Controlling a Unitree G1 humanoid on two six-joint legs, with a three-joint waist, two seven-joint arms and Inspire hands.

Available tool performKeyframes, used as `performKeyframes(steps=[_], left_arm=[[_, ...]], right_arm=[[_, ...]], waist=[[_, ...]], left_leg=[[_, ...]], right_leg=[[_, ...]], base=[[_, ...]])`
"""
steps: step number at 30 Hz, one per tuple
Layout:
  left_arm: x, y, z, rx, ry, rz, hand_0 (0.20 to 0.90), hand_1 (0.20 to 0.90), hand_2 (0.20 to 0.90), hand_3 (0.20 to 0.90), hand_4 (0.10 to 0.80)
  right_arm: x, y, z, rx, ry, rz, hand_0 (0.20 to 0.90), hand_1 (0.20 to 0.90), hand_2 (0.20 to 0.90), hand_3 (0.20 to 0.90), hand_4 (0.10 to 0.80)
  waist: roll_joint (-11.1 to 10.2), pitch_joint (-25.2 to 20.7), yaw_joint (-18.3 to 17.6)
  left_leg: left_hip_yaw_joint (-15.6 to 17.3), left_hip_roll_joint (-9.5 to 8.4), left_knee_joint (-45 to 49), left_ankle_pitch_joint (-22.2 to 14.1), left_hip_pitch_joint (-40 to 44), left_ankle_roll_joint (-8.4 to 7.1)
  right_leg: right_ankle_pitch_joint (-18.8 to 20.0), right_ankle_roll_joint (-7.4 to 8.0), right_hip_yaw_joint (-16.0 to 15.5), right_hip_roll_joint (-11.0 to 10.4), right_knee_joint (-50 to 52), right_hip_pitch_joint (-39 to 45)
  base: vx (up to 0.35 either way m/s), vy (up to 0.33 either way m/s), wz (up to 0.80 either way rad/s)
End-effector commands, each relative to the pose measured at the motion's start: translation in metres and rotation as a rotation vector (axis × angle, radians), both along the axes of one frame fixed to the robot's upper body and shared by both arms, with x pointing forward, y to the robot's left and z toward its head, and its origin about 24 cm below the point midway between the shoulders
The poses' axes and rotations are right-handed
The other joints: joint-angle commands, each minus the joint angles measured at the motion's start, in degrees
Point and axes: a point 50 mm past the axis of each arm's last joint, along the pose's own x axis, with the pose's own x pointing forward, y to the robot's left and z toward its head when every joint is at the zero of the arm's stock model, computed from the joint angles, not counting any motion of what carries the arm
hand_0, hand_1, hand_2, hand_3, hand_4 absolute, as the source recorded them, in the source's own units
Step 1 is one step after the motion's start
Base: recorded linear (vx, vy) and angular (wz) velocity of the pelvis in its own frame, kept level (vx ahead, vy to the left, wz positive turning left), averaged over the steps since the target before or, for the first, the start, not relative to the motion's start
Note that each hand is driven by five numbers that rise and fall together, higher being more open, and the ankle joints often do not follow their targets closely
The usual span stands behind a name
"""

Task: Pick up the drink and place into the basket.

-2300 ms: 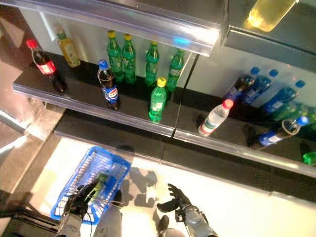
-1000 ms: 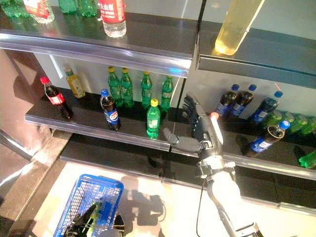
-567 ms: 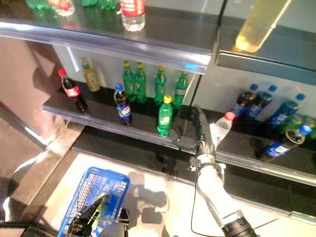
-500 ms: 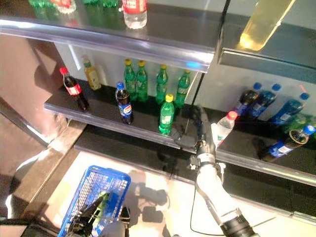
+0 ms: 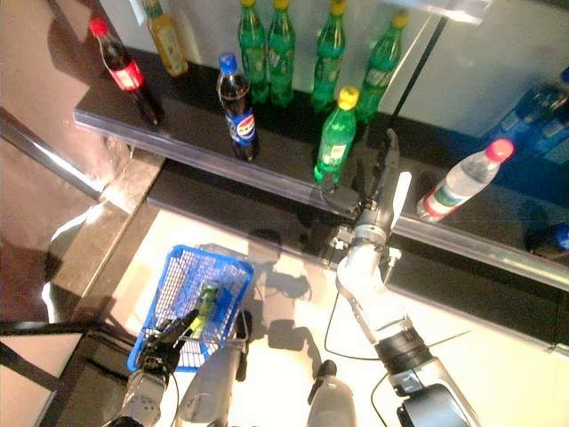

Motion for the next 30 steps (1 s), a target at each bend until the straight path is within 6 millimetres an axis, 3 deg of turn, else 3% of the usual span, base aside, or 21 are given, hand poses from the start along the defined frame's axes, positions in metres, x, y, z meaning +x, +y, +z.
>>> performKeyframes(steps=[1, 6, 15, 20, 26, 30], left_arm=[[-0.029, -0.01, -0.014, 0.02, 0.058, -0.098, 0.3, 0.3, 0.3, 0.2, 0.1], [-0.01, -0.017, -0.003, 0.013, -0.01, -0.122, 0.3, 0.3, 0.3, 0.2, 0.1], [0.004, -0.022, 0.005, 0.01, -0.056, -0.146, 0.3, 0.3, 0.3, 0.2, 0.1], [0.007, -0.019, 0.009, 0.017, -0.084, -0.154, 0.3, 0.3, 0.3, 0.2, 0.1], [0.011, -0.015, 0.014, 0.015, -0.107, -0.156, 0.3, 0.3, 0.3, 0.2, 0.1], [0.009, -0.016, 0.014, 0.007, -0.108, -0.166, 0.3, 0.3, 0.3, 0.2, 0.1]], right_arm=[[0.001, 0.003, 0.069, 0.032, -0.304, -0.021, 0.9, 0.9, 0.9, 0.9, 0.8], [0.005, 0.005, 0.089, 0.026, -0.366, -0.059, 0.9, 0.9, 0.9, 0.9, 0.8], [0.019, -0.009, 0.12, 0.039, -0.407, -0.216, 0.9, 0.9, 0.9, 0.9, 0.8], [0.026, -0.03, 0.143, 0.11, -0.447, -0.32, 0.9, 0.9, 0.9, 0.9, 0.8], [0.024, -0.033, 0.17, 0.092, -0.505, -0.334, 0.9, 0.9, 0.9, 0.9, 0.8], [0.023, -0.029, 0.175, 0.089, -0.525, -0.305, 0.9, 0.9, 0.9, 0.9, 0.8]], waist=[[-0.5, -0.5, 1.0], [-0.4, 2.4, 2.0], [0.3, 3.2, 3.6], [0.5, 3.2, 5.0], [0.3, 3.2, 5.8], [-0.1, 3.2, 5.8]], left_leg=[[-3.2, 2.56, 5.8, -6.4, 2.0, -3.58], [-3.6, 1.77, 7.1, -6.3, -1.1, -2.86], [-4.0, 1.12, 8.1, -6.2, -5.3, -2.21], [-4.5, 0.67, 9.7, -6.8, -9.0, -1.8], [-4.8, 0.19, 10.8, -7.1, -12.9, -1.16], [-4.6, 0.13, 11.4, -8.7, -13.2, -1.06]], right_leg=[[6.6, -1.5, -0.3, -2.6, 1.1, -5.3], [6.7, -1.4, -0.1, -2.8, 2.4, -8.1], [7.2, -1.2, -0.4, -3.3, 2.9, -11.6], [7.0, -1.17, -0.6, -3.8, 4.1, -14.6], [7.1, -1.12, 0.1, -3.7, 5.2, -18.5], [6.0, -0.44, 1.1, -3.6, 5.8, -19.1]], base=[[0.0, 0.0, 0.0], [-0.038, 0.031, 0.02], [0.012, 0.019, -0.01], [0.039, 0.028, 0.01], [0.015, 0.012, 0.02], [0.074, 0.014, 0.01]])
